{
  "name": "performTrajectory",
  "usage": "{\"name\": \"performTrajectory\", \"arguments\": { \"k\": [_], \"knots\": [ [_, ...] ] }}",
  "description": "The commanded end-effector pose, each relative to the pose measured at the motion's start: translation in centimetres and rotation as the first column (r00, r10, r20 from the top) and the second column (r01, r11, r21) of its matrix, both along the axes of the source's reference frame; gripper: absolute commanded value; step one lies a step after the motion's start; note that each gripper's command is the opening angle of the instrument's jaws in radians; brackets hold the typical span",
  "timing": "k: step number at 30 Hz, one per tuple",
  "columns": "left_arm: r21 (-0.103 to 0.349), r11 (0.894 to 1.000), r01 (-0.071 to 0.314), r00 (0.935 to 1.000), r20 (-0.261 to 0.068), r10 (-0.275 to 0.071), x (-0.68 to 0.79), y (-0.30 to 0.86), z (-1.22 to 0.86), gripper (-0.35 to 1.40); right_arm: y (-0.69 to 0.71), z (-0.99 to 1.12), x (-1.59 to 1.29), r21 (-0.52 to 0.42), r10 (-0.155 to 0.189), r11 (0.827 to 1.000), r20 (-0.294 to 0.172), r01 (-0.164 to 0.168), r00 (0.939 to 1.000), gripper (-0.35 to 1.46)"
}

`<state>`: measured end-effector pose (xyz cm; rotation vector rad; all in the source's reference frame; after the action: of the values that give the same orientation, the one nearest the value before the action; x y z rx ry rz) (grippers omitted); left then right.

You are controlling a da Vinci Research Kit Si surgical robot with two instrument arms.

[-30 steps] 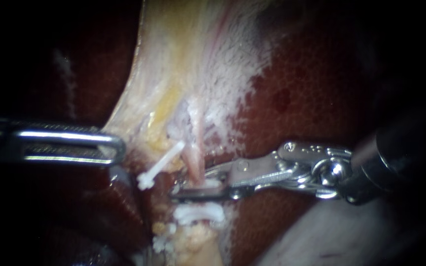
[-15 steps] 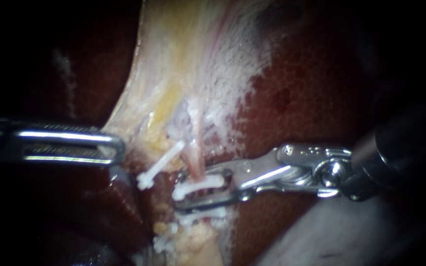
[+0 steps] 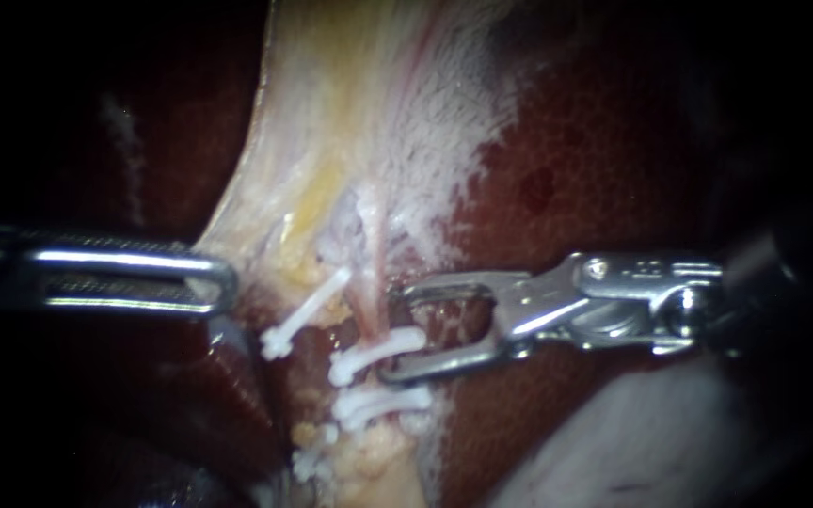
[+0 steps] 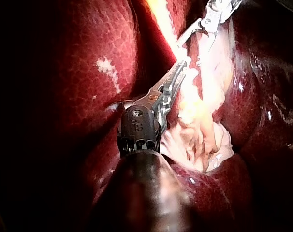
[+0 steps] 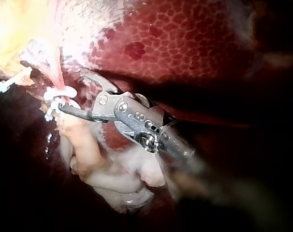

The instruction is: Going back third clip right tube

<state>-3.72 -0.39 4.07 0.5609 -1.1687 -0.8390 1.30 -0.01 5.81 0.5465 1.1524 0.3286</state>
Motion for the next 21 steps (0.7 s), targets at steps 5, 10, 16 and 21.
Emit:
{"name": "performTrajectory", "arguments": {
  "k": [5,10,16,21],
  "knots": [
    [0.000,1.000,-0.001,1.0000,0.000,0.001,0.01,0.01,0.02,-0.35,-0.04,-0.04,-0.36,-0.088,-0.049,0.995,-0.032,0.046,0.9983,0.60],
    [-0.001,1.000,0.000,1.0000,0.000,0.000,0.04,0.03,0.07,-0.35,0.03,-0.16,-0.54,-0.140,-0.075,0.988,-0.050,0.068,0.9959,0.60],
    [-0.003,1.000,0.003,1.0000,-0.003,-0.003,0.07,0.06,0.16,-0.35,0.16,-0.41,-0.62,-0.173,-0.092,0.982,-0.064,0.080,0.9937,0.60],
    [-0.009,1.000,0.004,1.0000,-0.005,-0.004,0.05,0.02,0.26,-0.35,0.15,-0.56,-0.64,-0.183,-0.099,0.979,-0.069,0.085,0.9926,0.60]
  ]
}}
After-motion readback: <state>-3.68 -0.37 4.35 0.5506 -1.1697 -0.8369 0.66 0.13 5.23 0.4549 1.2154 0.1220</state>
